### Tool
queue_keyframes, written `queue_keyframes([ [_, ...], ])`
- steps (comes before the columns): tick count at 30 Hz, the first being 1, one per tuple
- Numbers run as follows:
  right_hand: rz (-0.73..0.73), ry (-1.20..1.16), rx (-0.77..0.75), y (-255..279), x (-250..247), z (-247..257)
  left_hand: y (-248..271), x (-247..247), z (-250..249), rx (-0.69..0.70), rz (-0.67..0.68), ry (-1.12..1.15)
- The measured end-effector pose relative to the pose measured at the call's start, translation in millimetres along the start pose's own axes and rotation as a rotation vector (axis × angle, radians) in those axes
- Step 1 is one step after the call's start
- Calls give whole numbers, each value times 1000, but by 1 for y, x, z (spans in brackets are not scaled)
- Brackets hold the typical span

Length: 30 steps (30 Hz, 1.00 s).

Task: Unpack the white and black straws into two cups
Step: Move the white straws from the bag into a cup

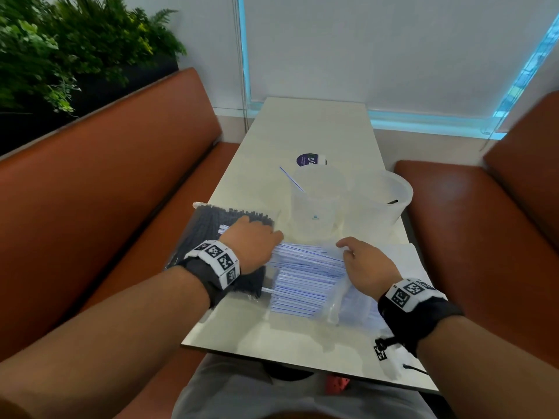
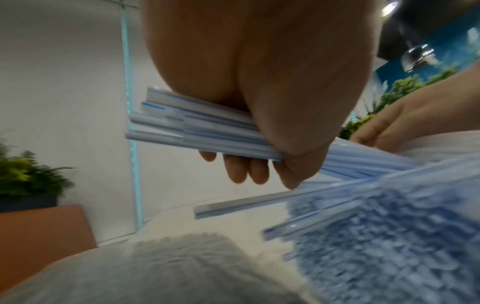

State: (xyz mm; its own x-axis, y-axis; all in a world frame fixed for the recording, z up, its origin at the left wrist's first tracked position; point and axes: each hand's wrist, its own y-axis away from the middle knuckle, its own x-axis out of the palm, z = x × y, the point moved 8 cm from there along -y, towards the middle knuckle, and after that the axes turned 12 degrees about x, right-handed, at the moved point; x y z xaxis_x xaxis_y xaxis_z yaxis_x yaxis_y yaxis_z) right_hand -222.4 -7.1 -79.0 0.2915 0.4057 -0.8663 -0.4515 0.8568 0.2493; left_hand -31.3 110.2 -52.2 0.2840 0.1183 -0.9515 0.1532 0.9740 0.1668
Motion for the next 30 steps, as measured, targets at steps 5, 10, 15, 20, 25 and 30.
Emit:
queue_keyframes([
  [5, -36, -21, -13, 1, -6, 8, 30, 9, 43, -35, 3, 22],
  [10, -266, -676, -126, 22, -55, 31, 38, -7, 51, -56, -133, 98],
  [15, -123, -990, -74, 21, -60, 50, 6, -39, 13, -6, -235, 159],
  [20, -182, -1072, 5, 18, -73, 37, -21, -63, -10, -19, -344, 146],
  [25, -48, -1256, 30, 7, -65, 46, -42, -86, -20, -7, -454, 278],
  [30, 132, -1491, 193, -11, -50, 35, -25, -123, 35, -175, -995, 1284],
])
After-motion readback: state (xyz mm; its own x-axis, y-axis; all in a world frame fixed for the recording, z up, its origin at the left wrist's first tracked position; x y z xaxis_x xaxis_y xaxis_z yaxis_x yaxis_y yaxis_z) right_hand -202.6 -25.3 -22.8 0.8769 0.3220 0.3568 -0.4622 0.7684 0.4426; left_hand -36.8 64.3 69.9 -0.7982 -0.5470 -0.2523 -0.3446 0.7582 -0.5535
